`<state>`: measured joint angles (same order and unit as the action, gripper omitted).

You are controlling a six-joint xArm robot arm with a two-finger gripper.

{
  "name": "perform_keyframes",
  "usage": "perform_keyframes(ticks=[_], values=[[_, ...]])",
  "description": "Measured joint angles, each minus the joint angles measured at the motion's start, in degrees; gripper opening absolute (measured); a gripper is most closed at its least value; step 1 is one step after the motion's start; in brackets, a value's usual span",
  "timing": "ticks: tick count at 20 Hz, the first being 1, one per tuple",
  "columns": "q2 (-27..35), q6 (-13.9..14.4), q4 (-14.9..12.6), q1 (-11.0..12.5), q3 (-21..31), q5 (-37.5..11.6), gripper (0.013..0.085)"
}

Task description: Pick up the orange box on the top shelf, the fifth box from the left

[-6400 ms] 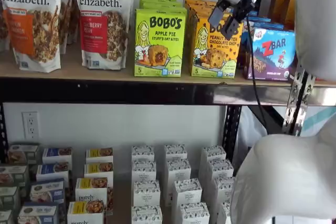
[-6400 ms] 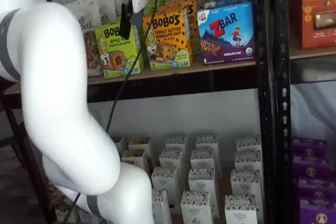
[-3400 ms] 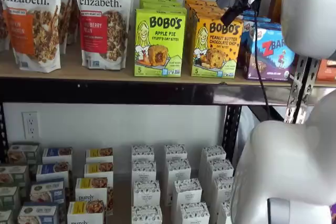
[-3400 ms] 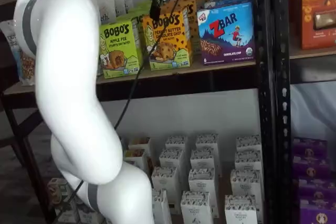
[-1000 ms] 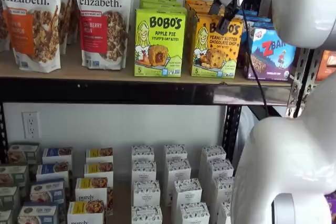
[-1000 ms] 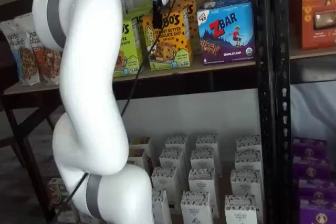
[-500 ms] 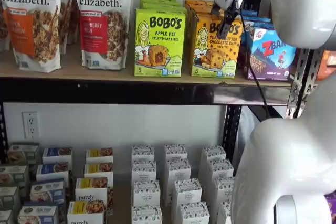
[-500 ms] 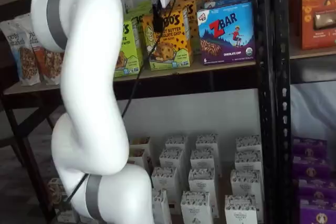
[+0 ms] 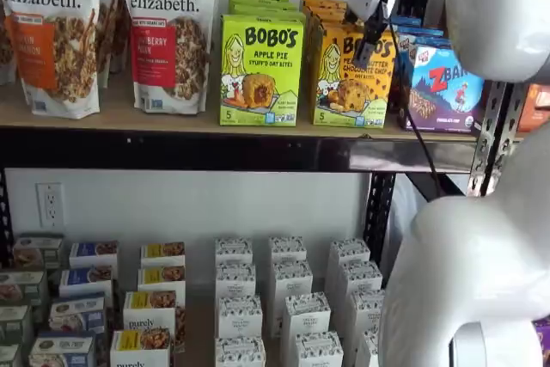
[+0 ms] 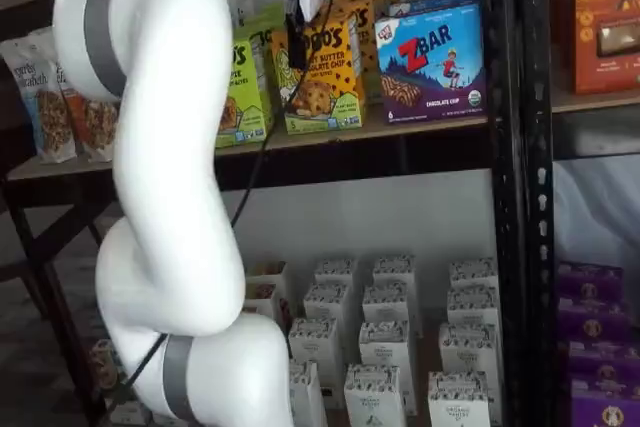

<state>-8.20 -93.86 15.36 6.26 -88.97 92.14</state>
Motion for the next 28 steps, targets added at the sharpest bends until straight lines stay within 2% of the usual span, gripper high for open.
perform_keyframes(ticks=[4, 10, 24, 26, 27, 28], values=[[-0.7, 0.2, 0.4, -0.4, 1.3, -1.8, 0.0850], [-0.6, 0.1, -1.0, -0.5, 1.3, -1.7, 0.0850], [-0.8, -0.3, -1.7, -0.4, 2.7, -3.1, 0.0850], [-0.8, -0.4, -1.6, -0.3, 2.8, -3.1, 0.0770], [-0.9, -0.5, -1.6, -0.2, 2.9, -3.1, 0.0770], [-0.9, -0.6, -1.5, -0.1, 3.0, -3.2, 0.0730]])
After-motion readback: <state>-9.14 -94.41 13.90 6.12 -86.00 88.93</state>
